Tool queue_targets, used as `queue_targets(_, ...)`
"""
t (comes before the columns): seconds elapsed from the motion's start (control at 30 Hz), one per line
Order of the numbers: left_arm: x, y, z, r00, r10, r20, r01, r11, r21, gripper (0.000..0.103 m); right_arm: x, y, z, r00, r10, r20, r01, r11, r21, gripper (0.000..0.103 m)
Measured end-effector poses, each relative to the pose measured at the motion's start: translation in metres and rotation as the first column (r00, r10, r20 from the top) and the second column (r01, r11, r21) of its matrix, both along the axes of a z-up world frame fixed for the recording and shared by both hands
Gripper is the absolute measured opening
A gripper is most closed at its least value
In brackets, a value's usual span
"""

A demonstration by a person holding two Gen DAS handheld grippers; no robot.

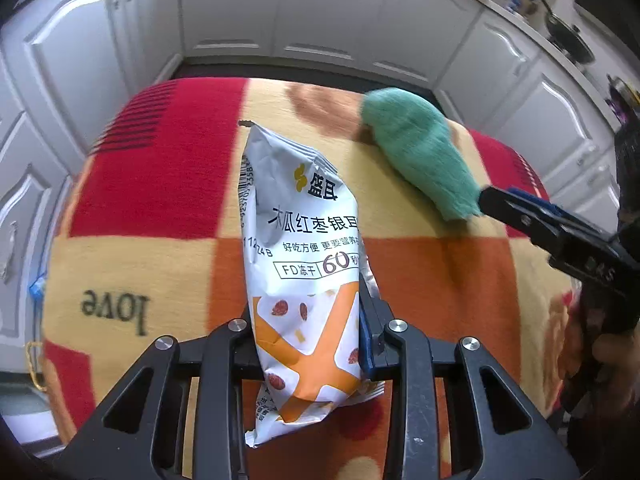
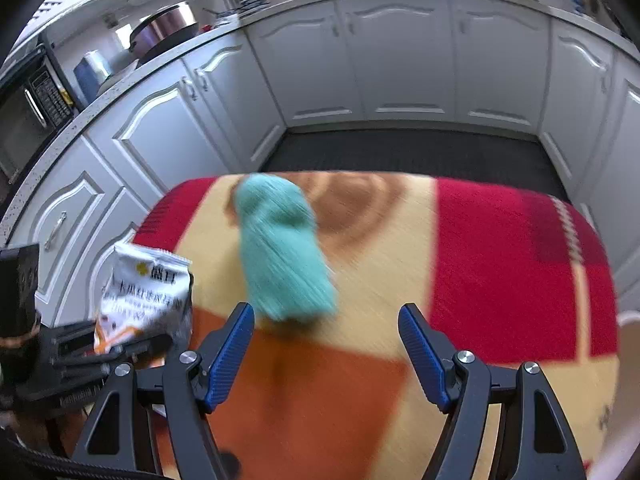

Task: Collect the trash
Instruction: 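Grasp the white snack bag with the left tool while the right tool grasps the green towel, then carry the green towel with the right tool while the left tool carries the snack bag to the bucket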

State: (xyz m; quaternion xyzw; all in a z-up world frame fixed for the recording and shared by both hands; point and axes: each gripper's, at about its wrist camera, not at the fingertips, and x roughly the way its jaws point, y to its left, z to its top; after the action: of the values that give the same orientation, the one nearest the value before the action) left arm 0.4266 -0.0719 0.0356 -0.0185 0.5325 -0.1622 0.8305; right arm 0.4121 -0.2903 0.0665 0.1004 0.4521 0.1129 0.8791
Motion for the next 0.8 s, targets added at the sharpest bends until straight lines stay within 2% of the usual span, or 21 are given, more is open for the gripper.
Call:
queue_targets(0.2, 0.005, 0.005, 0.003, 0.998, 0.044, 0.043, -0.046, 0.998, 0.041, 0.029, 0.046, 0.046, -0.002, 0.998, 0.045, 0.036, -0.041, 0.993, -0.114, 0.072)
queue_targets(0.3, 0.004, 0.007, 0.002, 0.997, 0.055, 0.052, -0.057, 0.997, 0.045, 0.029, 0.067, 0.059, -0.013, 0.998, 0.064, 0.002, -0.063, 0.988, -0.138, 0.072)
queue_targets(0.33, 0.003, 0.006, 0.001, 0.997, 0.058, 0.056, -0.061, 0.997, 0.047, 0.029, 0.071, 0.061, -0.017, 0.997, 0.073, -0.012, -0.074, 0.989, -0.127, 0.069)
queue_targets(0.37, 0.002, 0.005, 0.002, 0.996, 0.058, 0.061, -0.061, 0.997, 0.048, 0.029, 0.072, 0.062, -0.020, 0.997, 0.078, -0.017, -0.079, 0.991, -0.109, 0.050)
queue_targets(0.4, 0.000, 0.004, 0.002, 0.996, 0.056, 0.067, -0.060, 0.997, 0.052, 0.029, 0.071, 0.061, -0.022, 0.997, 0.075, -0.019, -0.077, 0.993, -0.089, 0.042)
queue_targets(0.6, -0.016, -0.016, 0.007, 0.993, 0.042, 0.113, -0.051, 0.996, 0.078, 0.029, 0.014, 0.045, 0.006, 0.994, 0.074, 0.079, -0.070, 0.996, -0.056, 0.039)
queue_targets(0.8, -0.049, -0.054, 0.018, 0.986, -0.021, 0.163, 0.011, 0.998, 0.067, 0.029, -0.056, 0.004, 0.021, 0.994, 0.008, 0.109, -0.005, 0.999, -0.032, 0.039)
